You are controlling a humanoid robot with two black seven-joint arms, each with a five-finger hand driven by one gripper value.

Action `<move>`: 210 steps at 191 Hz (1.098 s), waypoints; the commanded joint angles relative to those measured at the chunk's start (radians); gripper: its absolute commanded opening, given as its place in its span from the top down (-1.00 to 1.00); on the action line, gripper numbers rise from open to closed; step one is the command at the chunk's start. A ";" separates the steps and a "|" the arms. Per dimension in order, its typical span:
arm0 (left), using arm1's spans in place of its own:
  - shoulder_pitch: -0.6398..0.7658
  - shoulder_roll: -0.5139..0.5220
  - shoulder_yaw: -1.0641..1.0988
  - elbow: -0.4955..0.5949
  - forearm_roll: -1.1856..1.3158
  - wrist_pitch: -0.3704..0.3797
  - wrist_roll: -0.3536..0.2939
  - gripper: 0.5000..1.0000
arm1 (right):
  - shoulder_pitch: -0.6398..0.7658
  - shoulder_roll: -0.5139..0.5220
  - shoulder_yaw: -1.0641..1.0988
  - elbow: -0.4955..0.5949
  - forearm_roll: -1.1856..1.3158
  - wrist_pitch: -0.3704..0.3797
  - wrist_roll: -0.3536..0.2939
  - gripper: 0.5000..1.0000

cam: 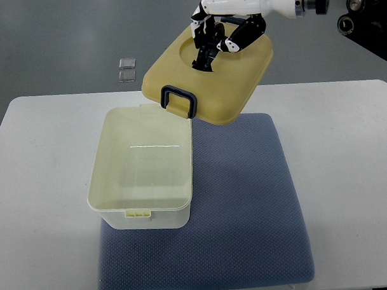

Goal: Open white storage box with right hand
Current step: 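Lift the yellow lid off the white box with the right hand, then lower the held lid onto the mat beside the box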

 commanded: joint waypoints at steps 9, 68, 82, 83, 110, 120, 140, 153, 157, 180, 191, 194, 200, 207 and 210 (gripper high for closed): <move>0.000 0.000 0.000 0.000 0.000 -0.001 0.000 -1.00 | -0.084 -0.045 0.003 -0.036 0.000 -0.063 0.000 1.00; 0.000 0.000 0.000 0.000 0.000 -0.001 0.000 -1.00 | -0.245 -0.072 0.003 -0.111 0.000 -0.192 0.000 1.00; 0.000 0.000 0.000 0.000 0.000 0.000 0.000 -1.00 | -0.269 -0.067 0.003 -0.127 0.000 -0.204 0.000 1.00; 0.000 0.000 0.000 0.000 0.000 0.000 0.000 -1.00 | -0.272 -0.067 0.003 -0.128 0.000 -0.206 0.000 1.00; 0.000 0.000 0.000 0.000 0.000 -0.001 0.000 -1.00 | -0.305 -0.061 0.003 -0.136 0.000 -0.212 0.000 1.00; 0.000 0.000 0.000 0.000 0.000 0.000 0.000 -1.00 | -0.315 -0.058 0.001 -0.136 0.000 -0.220 0.000 1.00; 0.000 0.000 0.000 0.000 0.000 0.000 0.000 -1.00 | -0.352 -0.053 0.000 -0.137 0.000 -0.247 0.000 1.00; 0.000 0.000 0.000 0.000 0.000 -0.001 0.000 -1.00 | -0.365 -0.052 0.000 -0.137 0.000 -0.256 0.000 1.00; 0.000 0.000 0.000 0.000 0.000 0.000 0.000 -1.00 | -0.368 -0.052 0.000 -0.137 0.000 -0.256 0.000 1.00; 0.000 0.000 0.000 0.000 0.000 -0.001 0.000 -1.00 | -0.380 -0.029 0.000 -0.136 0.000 -0.256 0.000 1.00; 0.000 0.000 0.000 0.000 0.000 0.000 0.000 -1.00 | -0.392 -0.012 -0.002 -0.136 0.000 -0.256 0.000 1.00; 0.000 0.000 0.000 0.000 0.000 -0.001 0.000 -1.00 | -0.397 -0.009 0.000 -0.136 0.000 -0.256 0.000 1.00; 0.000 0.000 0.000 0.000 0.000 0.000 0.000 -1.00 | -0.406 -0.004 0.000 -0.134 0.000 -0.258 0.000 1.00; 0.000 0.000 0.000 0.000 0.000 0.000 0.000 -1.00 | -0.417 0.002 0.000 -0.134 0.000 -0.258 0.000 1.00; 0.000 0.000 0.000 0.000 0.000 0.000 0.000 -1.00 | -0.420 0.005 0.000 -0.134 0.000 -0.260 0.000 1.00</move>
